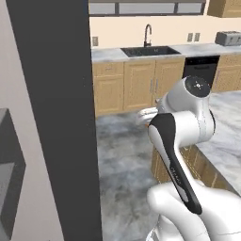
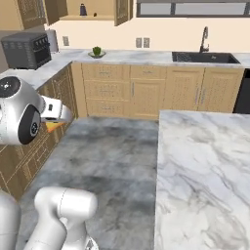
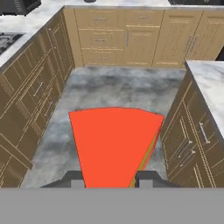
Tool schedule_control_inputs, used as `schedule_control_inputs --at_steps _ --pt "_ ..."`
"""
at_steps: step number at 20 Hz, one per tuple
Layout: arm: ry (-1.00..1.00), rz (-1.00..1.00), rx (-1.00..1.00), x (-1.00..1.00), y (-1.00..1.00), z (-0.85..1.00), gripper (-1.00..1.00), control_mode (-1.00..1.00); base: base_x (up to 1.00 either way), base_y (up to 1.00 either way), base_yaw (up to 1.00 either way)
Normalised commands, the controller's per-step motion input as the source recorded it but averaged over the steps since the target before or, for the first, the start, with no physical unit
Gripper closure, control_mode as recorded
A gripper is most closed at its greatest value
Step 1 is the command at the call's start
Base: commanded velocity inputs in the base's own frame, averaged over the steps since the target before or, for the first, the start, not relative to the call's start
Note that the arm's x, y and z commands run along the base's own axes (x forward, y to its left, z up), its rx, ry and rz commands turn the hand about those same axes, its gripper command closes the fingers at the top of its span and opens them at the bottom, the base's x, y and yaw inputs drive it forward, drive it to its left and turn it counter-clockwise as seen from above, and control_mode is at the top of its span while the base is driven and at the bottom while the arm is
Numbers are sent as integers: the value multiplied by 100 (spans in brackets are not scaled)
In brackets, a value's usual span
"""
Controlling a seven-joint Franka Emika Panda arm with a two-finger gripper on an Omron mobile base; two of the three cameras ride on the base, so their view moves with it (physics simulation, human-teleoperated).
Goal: Pick the cheese from the fridge and the cheese grater from the cabinet and place them next to the salad bowl.
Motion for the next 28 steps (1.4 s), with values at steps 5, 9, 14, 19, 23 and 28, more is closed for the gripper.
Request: schedule_control_inputs --at_steps 5,9,14,19,23,28 --pt "0 0 0 0 0 0 100 100 74 0 0" --pt "0 0 0 0 0 0 100 100 80 0 0" --pt "0 0 0 0 0 0 100 100 84 3 2" --pt "0 0 0 0 0 0 100 100 87 13 8" --pt "0 0 0 0 0 0 100 100 90 23 9" --pt "0 0 0 0 0 0 100 100 91 39 6"
